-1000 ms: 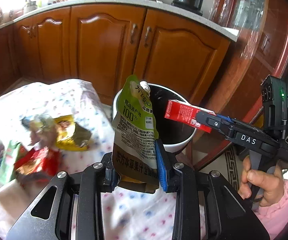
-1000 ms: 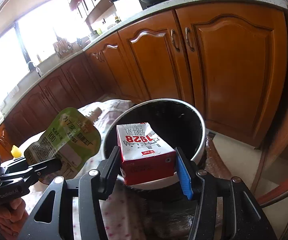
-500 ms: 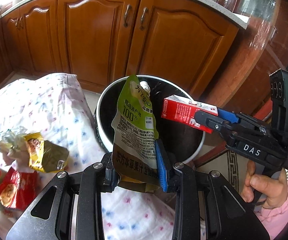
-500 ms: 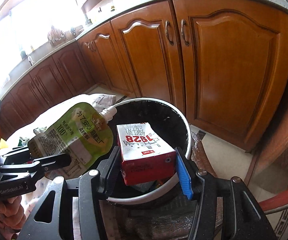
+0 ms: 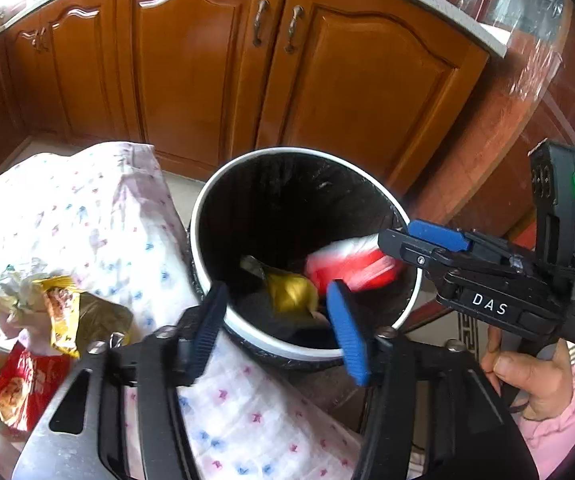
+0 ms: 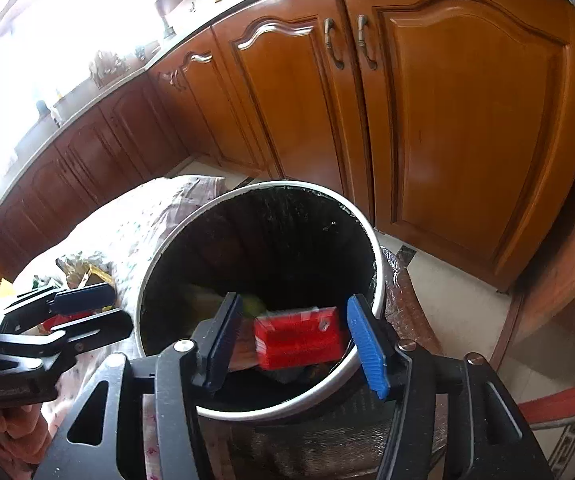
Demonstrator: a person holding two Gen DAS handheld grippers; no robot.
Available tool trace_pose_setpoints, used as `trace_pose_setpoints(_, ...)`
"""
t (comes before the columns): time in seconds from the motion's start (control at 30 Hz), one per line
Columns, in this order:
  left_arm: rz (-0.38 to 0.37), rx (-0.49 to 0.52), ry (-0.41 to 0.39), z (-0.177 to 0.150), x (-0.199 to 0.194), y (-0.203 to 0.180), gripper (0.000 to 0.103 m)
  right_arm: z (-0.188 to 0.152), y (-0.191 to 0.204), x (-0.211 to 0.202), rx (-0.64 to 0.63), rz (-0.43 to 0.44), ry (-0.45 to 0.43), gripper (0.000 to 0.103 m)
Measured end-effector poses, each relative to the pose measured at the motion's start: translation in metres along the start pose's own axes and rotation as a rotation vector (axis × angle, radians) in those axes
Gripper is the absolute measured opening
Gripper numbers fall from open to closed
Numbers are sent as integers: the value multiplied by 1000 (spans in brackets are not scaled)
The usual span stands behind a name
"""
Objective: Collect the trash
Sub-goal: 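Carry pouch and carton over the bin and open both tools to drop them, then move both open tools back toward the remaining trash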
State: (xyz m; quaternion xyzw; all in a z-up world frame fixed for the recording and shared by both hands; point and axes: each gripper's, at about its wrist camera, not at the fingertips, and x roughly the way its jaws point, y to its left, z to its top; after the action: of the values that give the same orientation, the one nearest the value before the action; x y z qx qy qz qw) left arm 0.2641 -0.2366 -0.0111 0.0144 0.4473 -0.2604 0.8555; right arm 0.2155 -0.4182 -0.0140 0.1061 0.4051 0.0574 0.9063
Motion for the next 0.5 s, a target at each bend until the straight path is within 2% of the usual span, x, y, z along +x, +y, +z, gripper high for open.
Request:
trace_pose_setpoints(0.03,-6,-13,-7,-1,-2,3,62,-1,-1,-2,12,7,-7,65)
trace_pose_setpoints(0.17,-25,-68,-32,-9,-16,16,62,-8,0,-14,50,35,-38,66)
trace_pose_setpoints(0.33,-24,-112,-93,-31,-44,26,63,-20,12,-31,86,82,-90,81)
trace_pose_setpoints(0.5,10,-139,-147,-56,-72,39,65,-37,31,-41,106,136,-105,87)
